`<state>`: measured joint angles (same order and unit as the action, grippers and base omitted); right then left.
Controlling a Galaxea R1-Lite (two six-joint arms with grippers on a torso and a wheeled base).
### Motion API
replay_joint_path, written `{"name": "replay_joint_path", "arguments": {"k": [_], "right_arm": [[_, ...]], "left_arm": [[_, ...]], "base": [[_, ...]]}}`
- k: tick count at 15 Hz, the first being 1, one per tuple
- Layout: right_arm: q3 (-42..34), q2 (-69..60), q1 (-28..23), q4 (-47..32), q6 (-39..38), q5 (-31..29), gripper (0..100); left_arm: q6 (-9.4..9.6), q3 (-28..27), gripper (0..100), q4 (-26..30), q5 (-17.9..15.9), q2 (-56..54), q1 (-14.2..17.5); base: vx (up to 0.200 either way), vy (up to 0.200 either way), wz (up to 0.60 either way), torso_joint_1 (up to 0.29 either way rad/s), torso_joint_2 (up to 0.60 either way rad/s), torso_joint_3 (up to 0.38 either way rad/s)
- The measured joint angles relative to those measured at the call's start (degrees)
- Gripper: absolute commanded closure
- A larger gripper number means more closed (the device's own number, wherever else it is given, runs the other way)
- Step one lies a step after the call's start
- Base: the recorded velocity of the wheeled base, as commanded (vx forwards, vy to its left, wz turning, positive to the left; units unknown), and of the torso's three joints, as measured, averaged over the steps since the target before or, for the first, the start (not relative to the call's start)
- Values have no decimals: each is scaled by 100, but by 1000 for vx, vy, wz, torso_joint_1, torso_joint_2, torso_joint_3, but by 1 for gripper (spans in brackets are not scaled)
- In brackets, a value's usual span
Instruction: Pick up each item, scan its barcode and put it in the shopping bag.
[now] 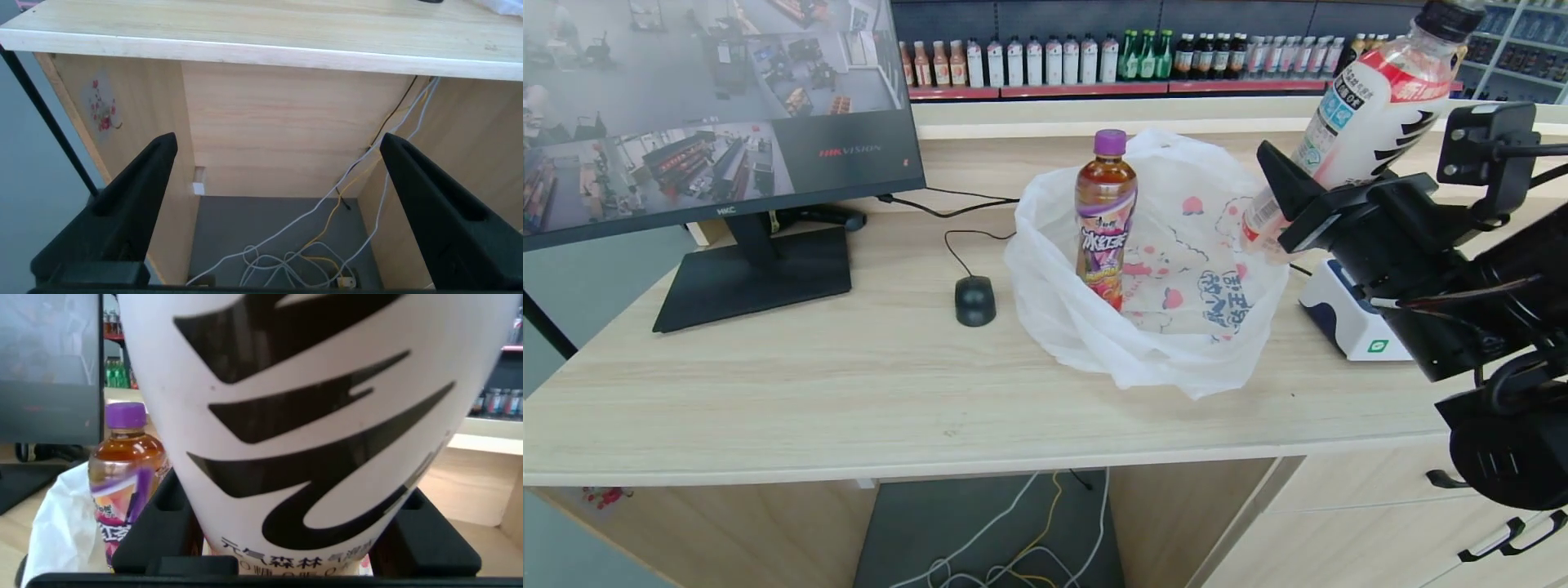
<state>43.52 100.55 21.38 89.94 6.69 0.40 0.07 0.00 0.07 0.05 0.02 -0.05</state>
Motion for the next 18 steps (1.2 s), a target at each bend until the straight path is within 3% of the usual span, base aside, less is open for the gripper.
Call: {"name": "replay_joint_path", "arguments": {"k": [13,18], "right_arm": [[835,1451,155,-22,-38,-62,100],[724,1729,24,-24,11,-201,100]], "left_arm": [[-5,0,0,2,2,0,-2],[2,0,0,2,2,0,-2]], "base": [[0,0,0,0,0,0],[0,0,0,0,0,0]]}}
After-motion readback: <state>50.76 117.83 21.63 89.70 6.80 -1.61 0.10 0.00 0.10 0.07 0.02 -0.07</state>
